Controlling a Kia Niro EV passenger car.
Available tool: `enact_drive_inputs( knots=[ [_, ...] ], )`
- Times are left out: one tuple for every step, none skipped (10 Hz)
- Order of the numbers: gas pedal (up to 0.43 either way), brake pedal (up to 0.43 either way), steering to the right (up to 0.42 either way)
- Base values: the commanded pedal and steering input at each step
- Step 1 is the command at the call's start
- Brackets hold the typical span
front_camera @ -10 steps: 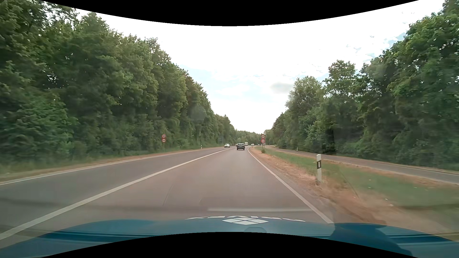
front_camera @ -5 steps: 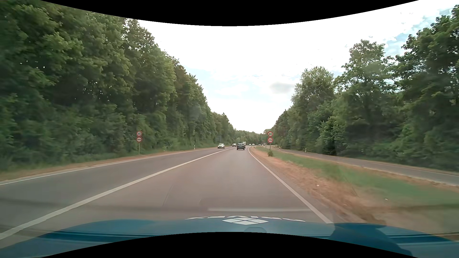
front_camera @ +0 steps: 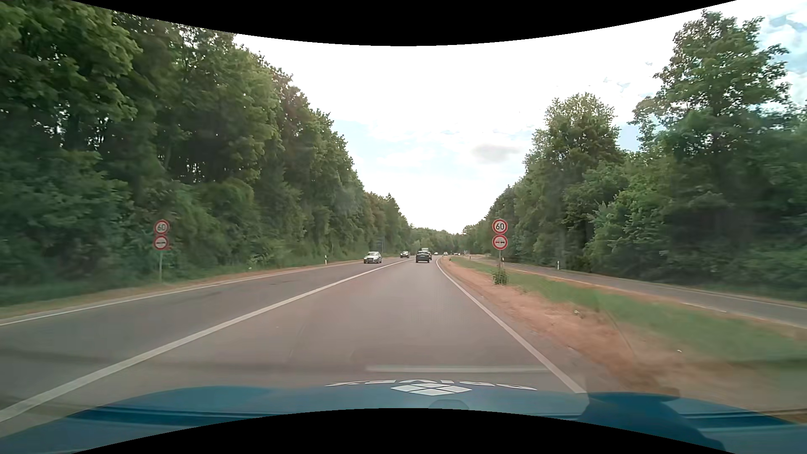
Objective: Follow the waypoints while adhering to traffic rules and regulations
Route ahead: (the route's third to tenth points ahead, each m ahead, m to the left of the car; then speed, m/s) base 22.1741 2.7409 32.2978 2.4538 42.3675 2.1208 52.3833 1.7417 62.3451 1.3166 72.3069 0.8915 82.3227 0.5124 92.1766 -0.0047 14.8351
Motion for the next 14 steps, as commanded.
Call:
enact_drive_inputs(
  knots=[
    [0.189, 0.000, 0.003],
    [0.189, 0.000, 0.003],
    [0.189, 0.000, 0.003],
    [0.189, 0.000, 0.003],
    [0.189, 0.000, 0.003],
    [0.189, 0.000, 0.003],
    [0.189, 0.000, 0.003],
    [0.189, 0.000, 0.003],
    [0.189, 0.000, 0.003],
    [0.189, 0.000, 0.003],
    [0.189, 0.000, 0.003],
    [0.189, 0.000, 0.003],
    [0.189, 0.000, 0.003],
    [0.189, 0.000, 0.003]
  ],
)
